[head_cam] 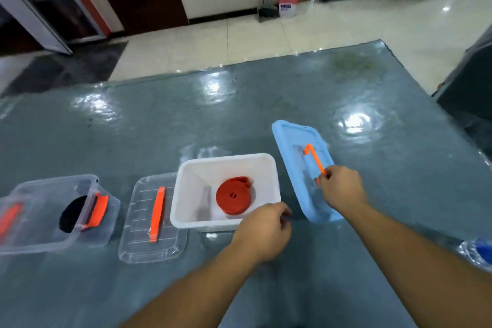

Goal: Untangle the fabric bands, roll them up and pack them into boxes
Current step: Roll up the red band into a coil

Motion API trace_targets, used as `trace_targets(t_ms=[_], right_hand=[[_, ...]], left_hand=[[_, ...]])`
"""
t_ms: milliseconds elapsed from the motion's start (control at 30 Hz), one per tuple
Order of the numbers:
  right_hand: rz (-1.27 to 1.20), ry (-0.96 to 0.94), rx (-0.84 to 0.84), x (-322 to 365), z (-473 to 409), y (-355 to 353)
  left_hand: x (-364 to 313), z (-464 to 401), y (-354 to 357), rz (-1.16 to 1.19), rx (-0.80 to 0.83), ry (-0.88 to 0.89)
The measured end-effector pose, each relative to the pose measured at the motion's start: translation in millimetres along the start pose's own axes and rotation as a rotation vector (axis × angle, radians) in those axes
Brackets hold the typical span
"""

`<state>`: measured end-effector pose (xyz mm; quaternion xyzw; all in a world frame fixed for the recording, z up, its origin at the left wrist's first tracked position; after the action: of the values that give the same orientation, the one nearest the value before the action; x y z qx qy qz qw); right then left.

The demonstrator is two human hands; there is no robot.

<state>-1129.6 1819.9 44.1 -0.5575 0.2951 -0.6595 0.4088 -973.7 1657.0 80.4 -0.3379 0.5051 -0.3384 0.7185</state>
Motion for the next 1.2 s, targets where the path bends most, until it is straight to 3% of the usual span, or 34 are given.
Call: trace_targets(t_ms=[333,567,733,967,1200], right_hand=[[0.176,-0.379,-0.056,125.1,27.3,12.9],[0.299,-0.465,-0.038,156.9,49.4,47.4],[0.376,-0.485,-0.015,163.1,64.0,62.2],[0.420,-0.500,0.056,171.0,73.0,78.3],[0.264,-0.436,0.017,168.9,70.6,81.2]], left_hand=[[120.4,18.1,-89.1,0.140,-0.238,-0.356],[198.0,42.0,-111.9,0.218,-0.365,-0.541],[223.4,41.6,-112.7,0.303,-0.446,-0.532],[231.4,36.6,-105.2,0.332,-0.359,-0.510],[234.7,35.0,-100.9,0.330,-0.357,-0.514]])
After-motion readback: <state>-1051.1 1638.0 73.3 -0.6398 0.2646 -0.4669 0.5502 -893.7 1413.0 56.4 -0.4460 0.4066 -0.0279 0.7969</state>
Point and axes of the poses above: each hand's wrist, its own z-axis away from the middle knuckle, its own y-axis out of the palm, x = y × z, the point moved 6 cm from there along -z, towards the middle knuckle, and after that the axes turned 3 degrees about -x, right-handed, at the moved point
